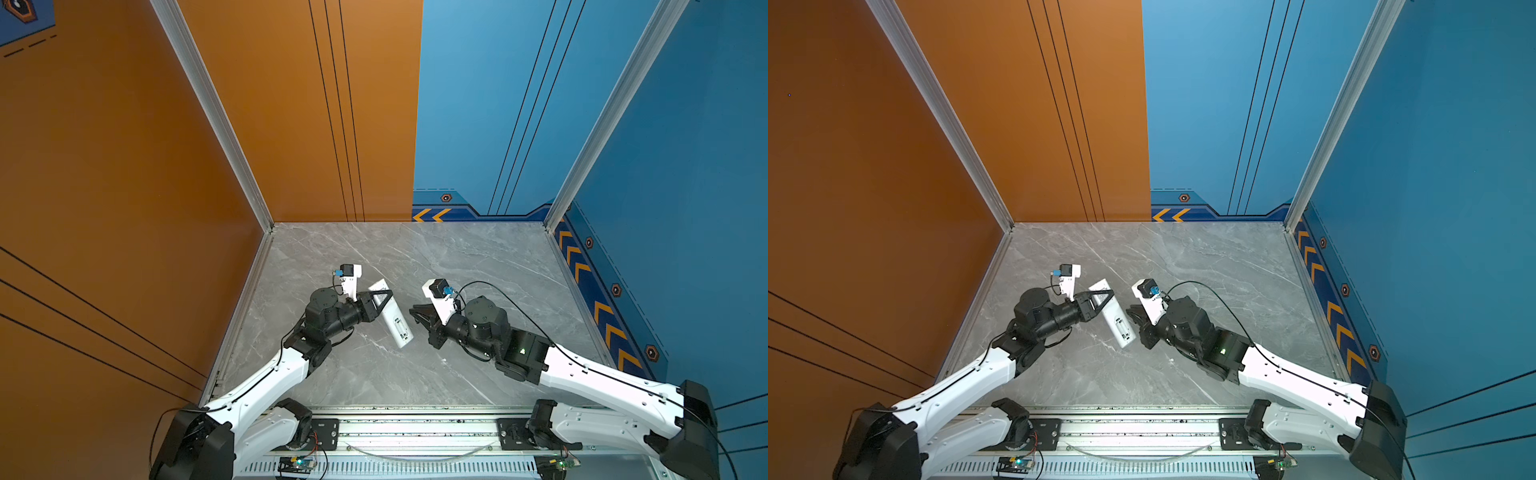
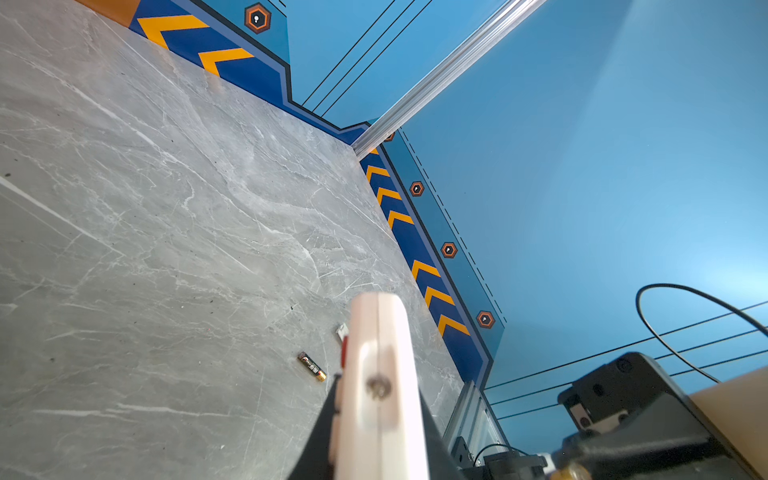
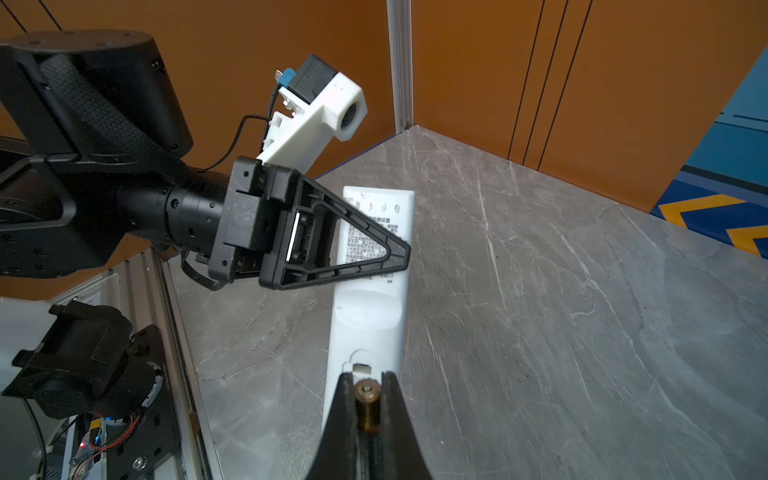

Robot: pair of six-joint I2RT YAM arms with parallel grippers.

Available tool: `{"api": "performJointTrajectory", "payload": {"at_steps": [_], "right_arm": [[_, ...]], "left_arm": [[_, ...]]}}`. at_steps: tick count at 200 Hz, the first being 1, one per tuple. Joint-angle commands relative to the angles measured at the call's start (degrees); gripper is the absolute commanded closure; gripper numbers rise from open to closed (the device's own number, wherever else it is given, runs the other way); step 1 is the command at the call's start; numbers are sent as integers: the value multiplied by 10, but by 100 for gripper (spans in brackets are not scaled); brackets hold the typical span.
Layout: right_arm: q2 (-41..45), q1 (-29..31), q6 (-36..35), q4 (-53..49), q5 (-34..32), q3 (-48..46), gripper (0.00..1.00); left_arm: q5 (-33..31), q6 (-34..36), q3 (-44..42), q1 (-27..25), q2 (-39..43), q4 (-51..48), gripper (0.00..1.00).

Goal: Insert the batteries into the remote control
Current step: 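Bring the held battery to the remote's open compartment with the right gripper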

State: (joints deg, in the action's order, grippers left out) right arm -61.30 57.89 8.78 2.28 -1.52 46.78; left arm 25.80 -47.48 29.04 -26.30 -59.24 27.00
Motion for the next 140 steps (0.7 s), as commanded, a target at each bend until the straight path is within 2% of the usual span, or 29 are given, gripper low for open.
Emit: {"api": "performJointTrajectory", "payload": {"at_steps": [1,140], "right_arm": [[-2,10,-11,34,13,12,100],[-29,28,-38,109,57,-7,100]], "left_arm": [[12,-8,11,0,17,31,100],[46,-40,16,18,49,36,100]]}}
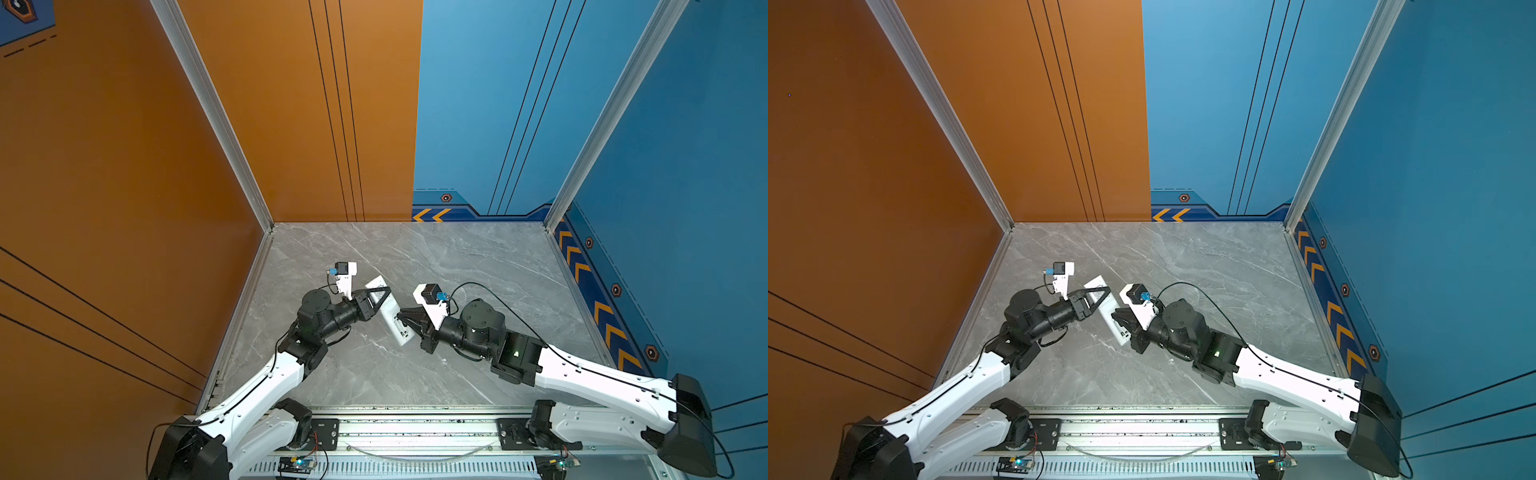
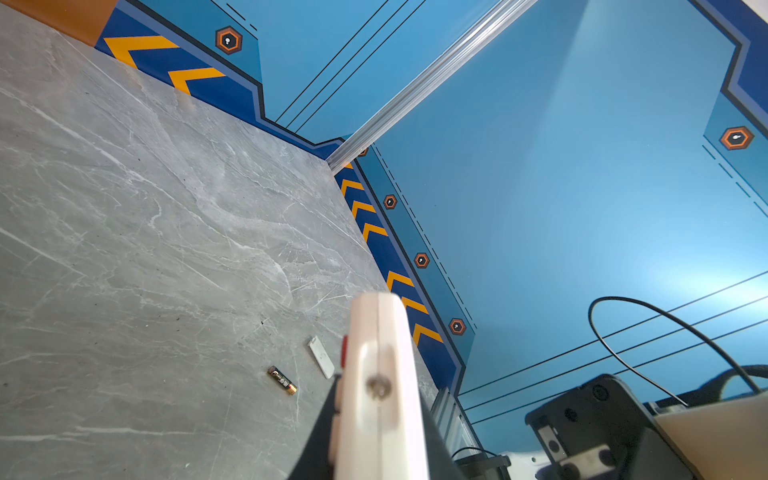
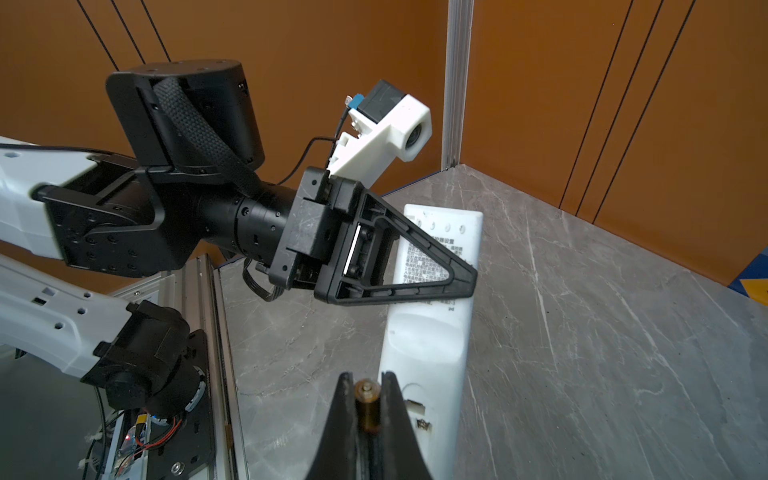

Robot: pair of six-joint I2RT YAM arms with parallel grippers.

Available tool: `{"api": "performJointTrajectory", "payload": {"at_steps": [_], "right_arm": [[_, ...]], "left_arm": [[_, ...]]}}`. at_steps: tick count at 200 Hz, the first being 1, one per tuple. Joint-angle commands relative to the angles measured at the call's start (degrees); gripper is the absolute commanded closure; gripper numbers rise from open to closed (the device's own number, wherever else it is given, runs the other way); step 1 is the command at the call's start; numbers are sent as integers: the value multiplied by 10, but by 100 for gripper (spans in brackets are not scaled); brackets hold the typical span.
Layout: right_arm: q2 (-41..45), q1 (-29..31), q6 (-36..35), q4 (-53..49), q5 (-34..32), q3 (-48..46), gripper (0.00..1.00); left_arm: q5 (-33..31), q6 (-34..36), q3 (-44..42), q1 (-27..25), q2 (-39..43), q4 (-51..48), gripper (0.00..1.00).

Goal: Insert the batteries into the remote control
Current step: 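Bring the held battery to the remote's open compartment with the right gripper, then lower the battery into the compartment and open the right gripper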

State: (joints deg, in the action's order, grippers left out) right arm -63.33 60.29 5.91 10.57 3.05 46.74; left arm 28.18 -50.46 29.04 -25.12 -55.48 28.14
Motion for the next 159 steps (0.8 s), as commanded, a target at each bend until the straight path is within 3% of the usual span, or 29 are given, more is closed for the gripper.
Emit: {"api": "performJointTrajectory", "payload": {"at_steps": [1,159], "right_arm": [[-9,4,-9,27,12,-7,100],[-32,-6,-3,78,20,-31,100]], "left_arm": [[23,-11,16,6,12,25,100],[47,-68,18,22,11,83,100]]}}
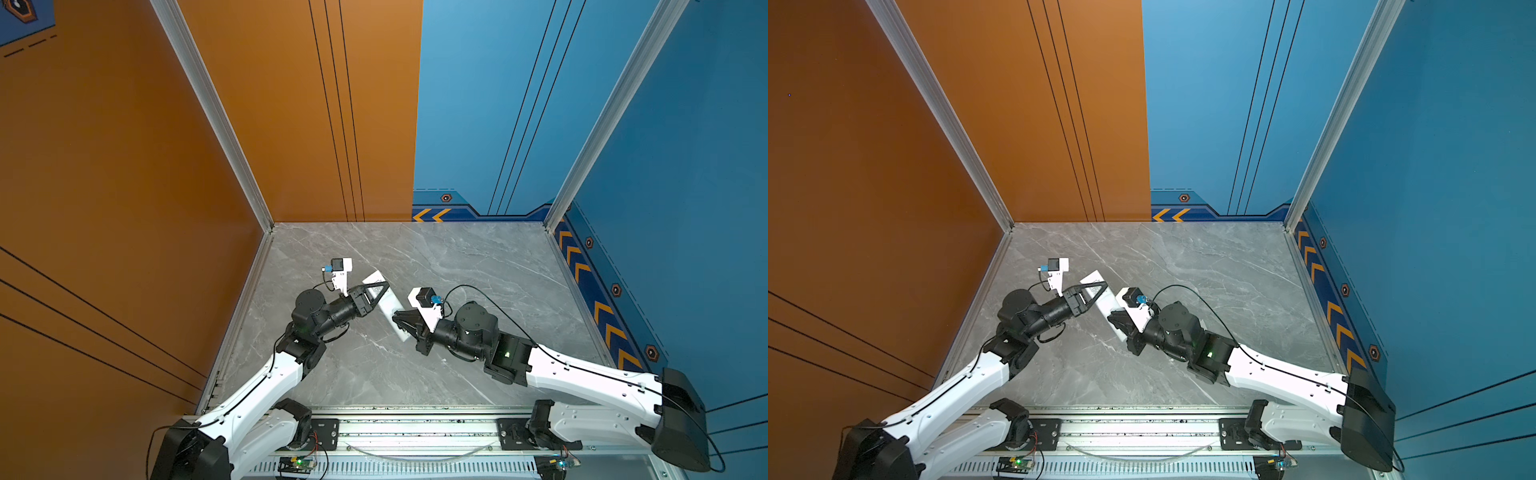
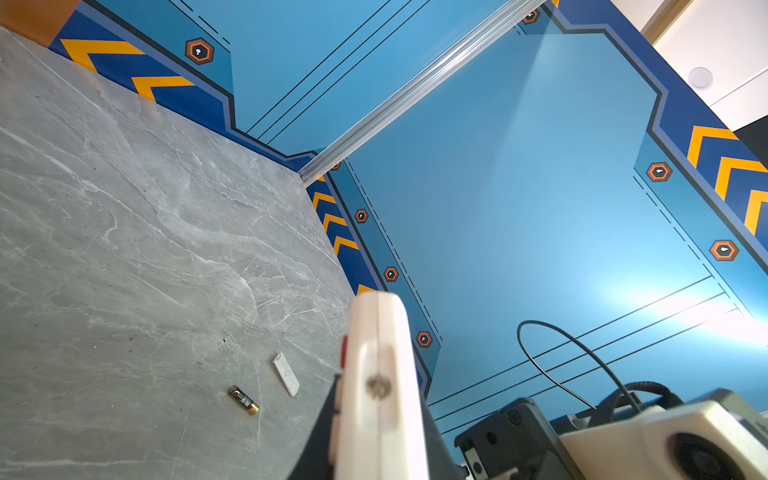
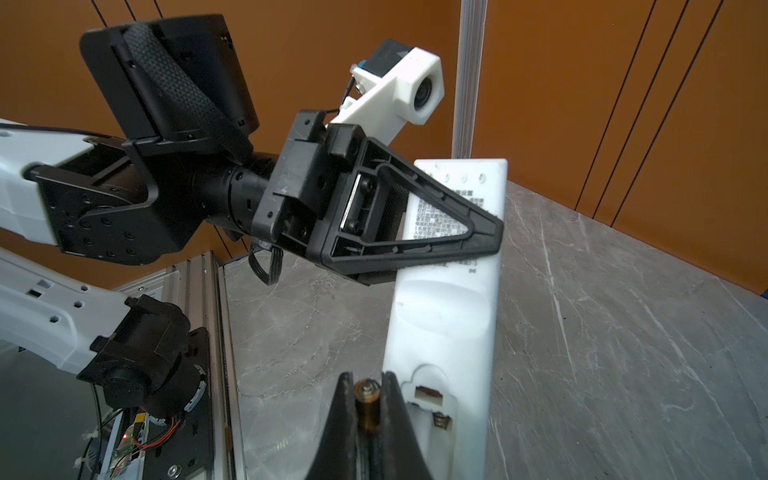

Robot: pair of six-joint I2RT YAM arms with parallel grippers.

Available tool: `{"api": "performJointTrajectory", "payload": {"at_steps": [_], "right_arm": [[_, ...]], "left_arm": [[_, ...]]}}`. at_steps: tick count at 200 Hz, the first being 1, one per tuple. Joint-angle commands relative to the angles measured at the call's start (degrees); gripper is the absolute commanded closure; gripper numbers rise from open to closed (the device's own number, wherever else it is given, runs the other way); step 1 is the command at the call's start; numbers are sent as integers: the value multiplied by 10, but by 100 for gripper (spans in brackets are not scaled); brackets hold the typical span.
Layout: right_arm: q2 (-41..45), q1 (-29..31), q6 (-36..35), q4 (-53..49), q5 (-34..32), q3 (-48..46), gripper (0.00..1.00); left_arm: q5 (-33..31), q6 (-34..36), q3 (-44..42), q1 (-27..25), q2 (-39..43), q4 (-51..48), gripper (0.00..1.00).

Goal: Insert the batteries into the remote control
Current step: 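Lower the battery into the compartment and open the right gripper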

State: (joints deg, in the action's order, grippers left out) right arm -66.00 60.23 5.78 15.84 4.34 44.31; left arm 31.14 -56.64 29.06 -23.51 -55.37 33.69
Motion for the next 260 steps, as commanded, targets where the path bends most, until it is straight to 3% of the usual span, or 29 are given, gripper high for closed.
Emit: {"api": "performJointTrajectory", "payload": {"at_steps": [1,260], "right_arm": [[-5,-6,-2,26,8,-8,100],[-18,-16,12,38,3,-37,100]], "left_arm": [[17,-7,17,6,10,28,100],[16,-6,13,8,18,28,100]]}}
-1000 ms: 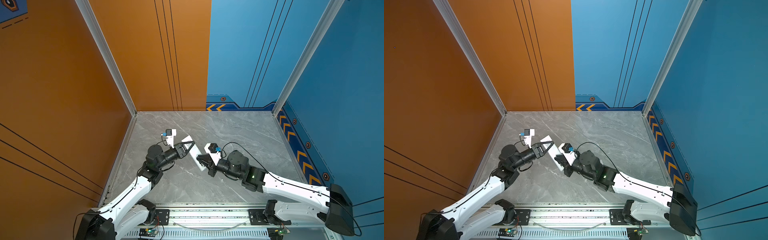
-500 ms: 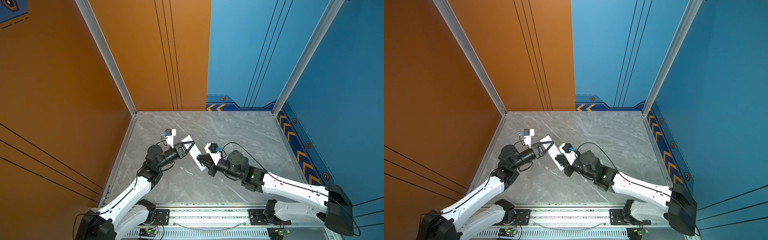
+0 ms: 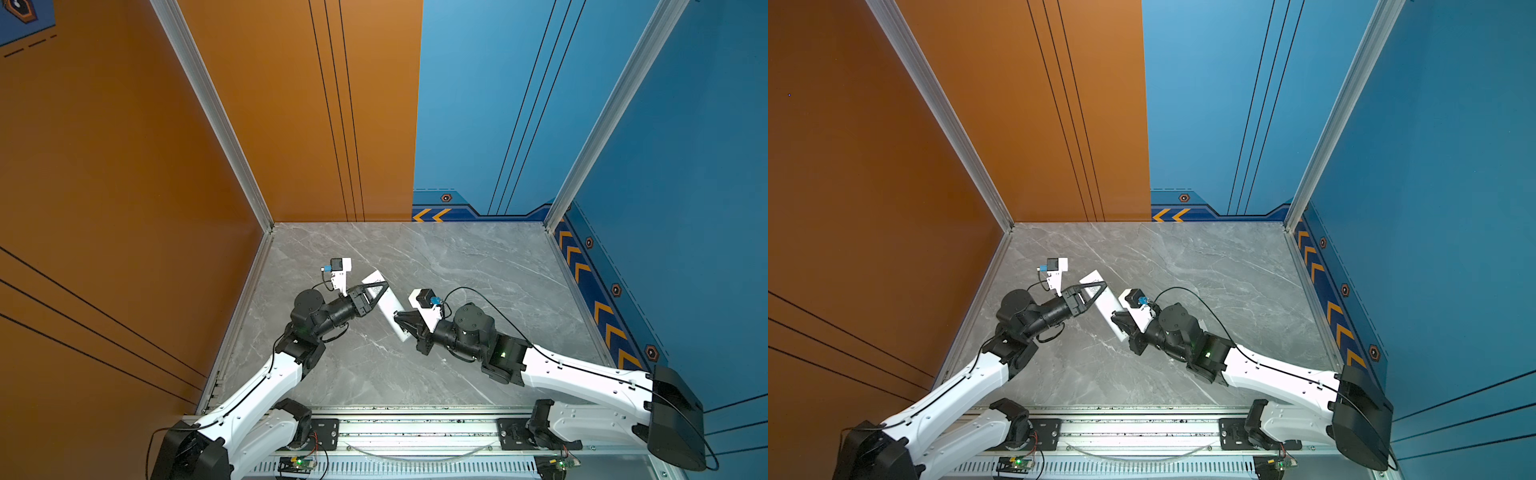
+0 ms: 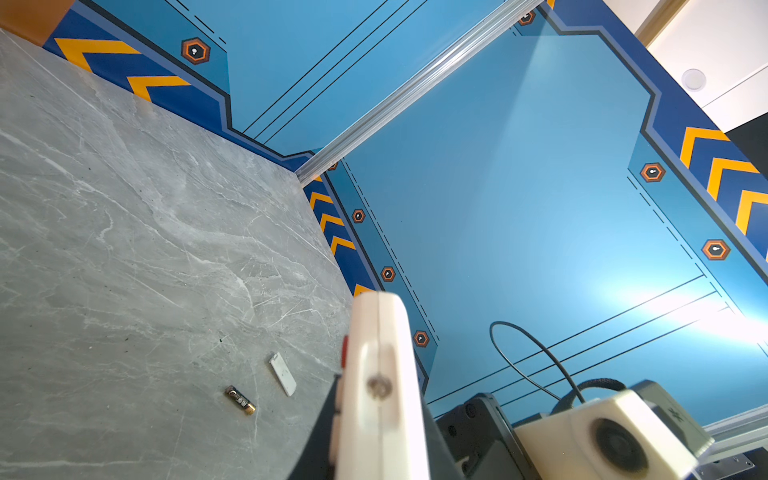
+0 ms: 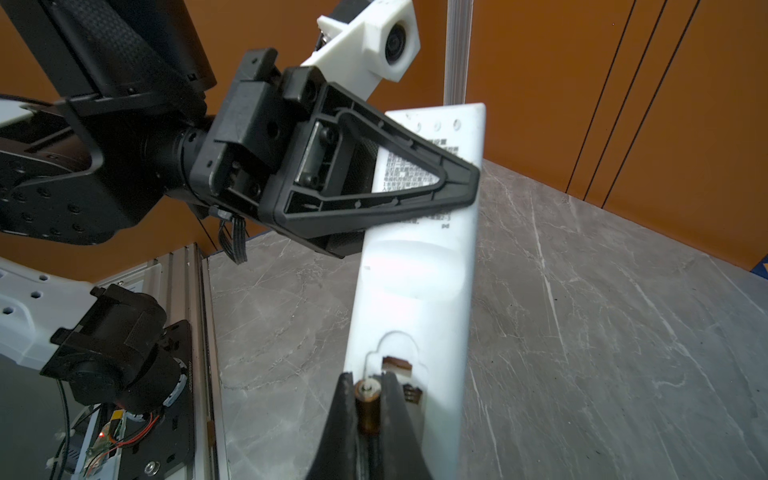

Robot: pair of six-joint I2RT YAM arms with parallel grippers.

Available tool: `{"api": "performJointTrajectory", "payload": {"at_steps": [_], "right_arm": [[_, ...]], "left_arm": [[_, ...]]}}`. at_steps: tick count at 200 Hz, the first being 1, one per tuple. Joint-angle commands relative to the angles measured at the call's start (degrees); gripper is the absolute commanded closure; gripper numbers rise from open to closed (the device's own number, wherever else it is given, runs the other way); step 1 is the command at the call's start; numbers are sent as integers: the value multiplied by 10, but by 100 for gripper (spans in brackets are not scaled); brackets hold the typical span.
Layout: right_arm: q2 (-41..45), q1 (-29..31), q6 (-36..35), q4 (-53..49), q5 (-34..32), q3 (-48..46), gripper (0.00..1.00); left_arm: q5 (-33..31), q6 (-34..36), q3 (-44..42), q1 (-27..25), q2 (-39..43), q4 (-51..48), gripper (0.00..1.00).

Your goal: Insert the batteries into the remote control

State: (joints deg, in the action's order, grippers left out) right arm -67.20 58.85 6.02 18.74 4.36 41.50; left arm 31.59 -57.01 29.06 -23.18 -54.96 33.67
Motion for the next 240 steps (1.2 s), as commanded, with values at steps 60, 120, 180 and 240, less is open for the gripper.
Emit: {"api": "performJointTrajectory", "payload": {"at_steps": [60,120,180,240], "right_arm": [[-10,-2,14,9,0,-10,99],[-13,-2,19,11,0,-11,86],[-12,-1,18,12,1,-12,80],[-3,-2,17,14,1,-14,73]], "left_arm": [[11,-1,9,5,14,29,100],[12,0,8,7,14,28,100],[12,0,7,7,13,28,100],[12,1,6,8,14,28,100]]}}
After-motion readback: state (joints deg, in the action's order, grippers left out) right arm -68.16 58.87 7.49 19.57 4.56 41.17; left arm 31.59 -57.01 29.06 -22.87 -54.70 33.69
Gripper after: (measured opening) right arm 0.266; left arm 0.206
